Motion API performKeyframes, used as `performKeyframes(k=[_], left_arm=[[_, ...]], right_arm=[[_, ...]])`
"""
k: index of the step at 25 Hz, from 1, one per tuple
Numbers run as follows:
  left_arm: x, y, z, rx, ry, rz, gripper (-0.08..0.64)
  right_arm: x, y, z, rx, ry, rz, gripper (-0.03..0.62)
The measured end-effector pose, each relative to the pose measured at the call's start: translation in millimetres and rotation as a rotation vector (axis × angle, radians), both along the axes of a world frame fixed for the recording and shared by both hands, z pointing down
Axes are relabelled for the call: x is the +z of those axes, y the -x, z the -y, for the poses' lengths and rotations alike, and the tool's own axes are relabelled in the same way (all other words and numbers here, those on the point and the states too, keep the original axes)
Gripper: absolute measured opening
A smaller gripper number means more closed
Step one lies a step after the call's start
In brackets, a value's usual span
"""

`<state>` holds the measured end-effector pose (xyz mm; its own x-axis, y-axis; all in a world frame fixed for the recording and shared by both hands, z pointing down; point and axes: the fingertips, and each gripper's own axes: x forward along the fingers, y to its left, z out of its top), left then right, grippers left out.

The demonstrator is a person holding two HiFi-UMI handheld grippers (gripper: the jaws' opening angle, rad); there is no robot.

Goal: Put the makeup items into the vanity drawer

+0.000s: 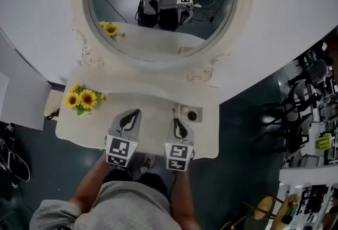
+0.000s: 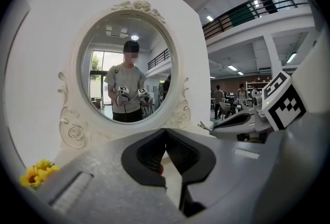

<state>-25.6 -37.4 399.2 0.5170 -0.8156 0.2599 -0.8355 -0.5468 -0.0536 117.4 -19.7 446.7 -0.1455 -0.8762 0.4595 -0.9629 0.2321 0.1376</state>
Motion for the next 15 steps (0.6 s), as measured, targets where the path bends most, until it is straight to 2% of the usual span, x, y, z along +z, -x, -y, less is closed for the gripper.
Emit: performKeyframes(k=[8, 15], left_arm=[[16, -73, 17, 0.091, 0.031, 0.01, 0.011], [43, -123, 33, 0.131, 0.083, 0.031, 0.011]], right_arm=[[15, -80, 6, 0.116, 0.026, 0.002, 0.034], [48, -131, 18, 0.164, 0.086, 0.017, 0.033]])
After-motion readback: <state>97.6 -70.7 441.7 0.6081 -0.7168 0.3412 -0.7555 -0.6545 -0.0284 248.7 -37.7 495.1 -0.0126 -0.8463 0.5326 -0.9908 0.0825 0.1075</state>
